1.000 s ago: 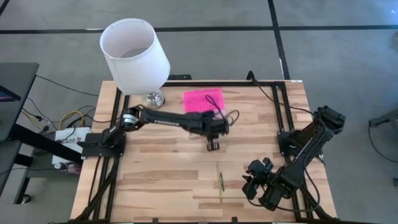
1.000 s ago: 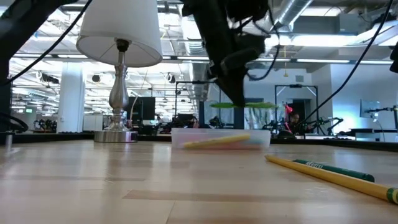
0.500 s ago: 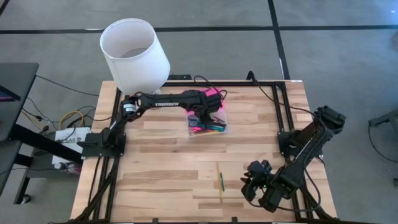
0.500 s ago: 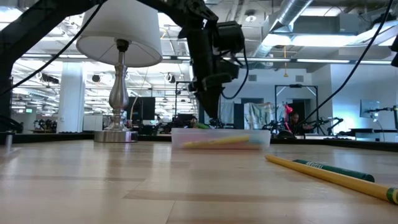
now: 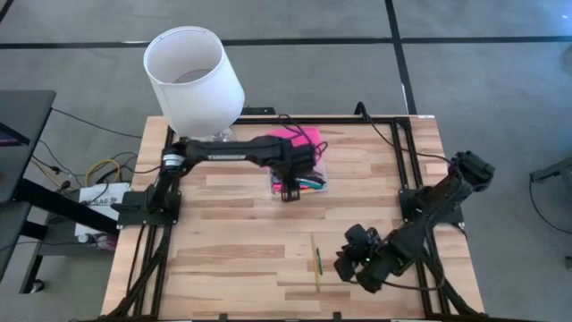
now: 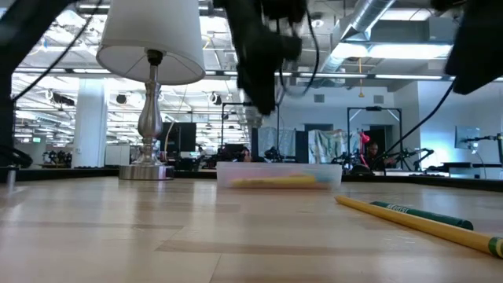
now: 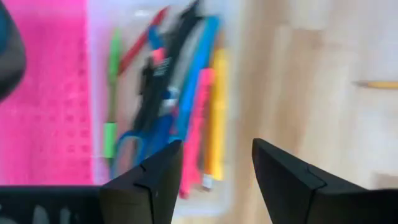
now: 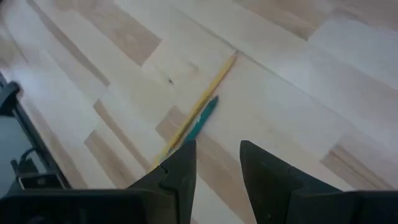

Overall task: Pick & place school supplies into a supply box
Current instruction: Put the green crayon into the pink supply box

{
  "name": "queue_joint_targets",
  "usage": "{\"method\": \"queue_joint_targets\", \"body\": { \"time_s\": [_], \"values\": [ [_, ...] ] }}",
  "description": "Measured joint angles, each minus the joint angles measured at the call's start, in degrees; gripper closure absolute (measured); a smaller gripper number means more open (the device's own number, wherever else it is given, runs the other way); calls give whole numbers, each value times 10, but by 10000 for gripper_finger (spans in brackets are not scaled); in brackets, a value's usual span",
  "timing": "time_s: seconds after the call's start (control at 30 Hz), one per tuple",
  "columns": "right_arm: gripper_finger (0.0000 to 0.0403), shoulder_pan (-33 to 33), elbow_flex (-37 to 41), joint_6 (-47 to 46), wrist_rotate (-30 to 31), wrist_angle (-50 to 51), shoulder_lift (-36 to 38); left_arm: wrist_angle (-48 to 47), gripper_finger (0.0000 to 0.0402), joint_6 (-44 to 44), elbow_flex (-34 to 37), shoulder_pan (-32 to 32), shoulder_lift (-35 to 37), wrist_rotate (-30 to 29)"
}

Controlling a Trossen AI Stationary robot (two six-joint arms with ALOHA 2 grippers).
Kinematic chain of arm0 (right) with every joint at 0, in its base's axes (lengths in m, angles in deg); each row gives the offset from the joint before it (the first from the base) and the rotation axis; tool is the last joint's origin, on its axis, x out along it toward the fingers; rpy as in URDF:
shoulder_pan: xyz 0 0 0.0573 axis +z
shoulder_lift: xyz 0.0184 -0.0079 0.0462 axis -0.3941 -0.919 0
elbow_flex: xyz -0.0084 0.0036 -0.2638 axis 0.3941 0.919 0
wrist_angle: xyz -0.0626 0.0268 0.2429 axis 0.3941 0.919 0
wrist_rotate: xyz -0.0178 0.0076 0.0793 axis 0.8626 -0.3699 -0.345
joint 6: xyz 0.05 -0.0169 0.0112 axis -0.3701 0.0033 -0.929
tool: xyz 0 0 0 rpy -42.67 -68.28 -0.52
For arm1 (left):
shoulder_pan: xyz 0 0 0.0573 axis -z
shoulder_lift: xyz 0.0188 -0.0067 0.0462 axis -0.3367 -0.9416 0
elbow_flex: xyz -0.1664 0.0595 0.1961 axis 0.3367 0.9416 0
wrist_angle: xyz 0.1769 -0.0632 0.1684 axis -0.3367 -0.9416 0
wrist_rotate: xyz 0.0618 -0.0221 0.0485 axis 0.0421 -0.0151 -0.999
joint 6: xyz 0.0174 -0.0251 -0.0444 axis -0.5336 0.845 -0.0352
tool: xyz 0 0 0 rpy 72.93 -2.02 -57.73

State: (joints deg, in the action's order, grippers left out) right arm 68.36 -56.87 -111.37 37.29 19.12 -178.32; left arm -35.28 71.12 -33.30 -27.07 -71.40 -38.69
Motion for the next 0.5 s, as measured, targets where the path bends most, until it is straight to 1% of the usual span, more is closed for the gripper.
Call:
{"method": "queue_joint_targets", "body": {
  "time_s": [0.1, 0.2, 0.33, 0.5],
  "values": [
    [286, -23, 0, 4, -9, -8, -6, -1, 214, 2, 0, 40, 35, -6],
    [286, -38, -1, 4, -31, -33, -19, -2, 216, 14, 0, 86, 67, -31],
    [286, -52, 0, 13, -66, -91, -56, -1, 216, 30, 0, 149, 109, -89],
    [286, -55, -6, -31, -65, -119, -90, -9, 216, 56, 0, 217, 155, -179]
  ]
}}
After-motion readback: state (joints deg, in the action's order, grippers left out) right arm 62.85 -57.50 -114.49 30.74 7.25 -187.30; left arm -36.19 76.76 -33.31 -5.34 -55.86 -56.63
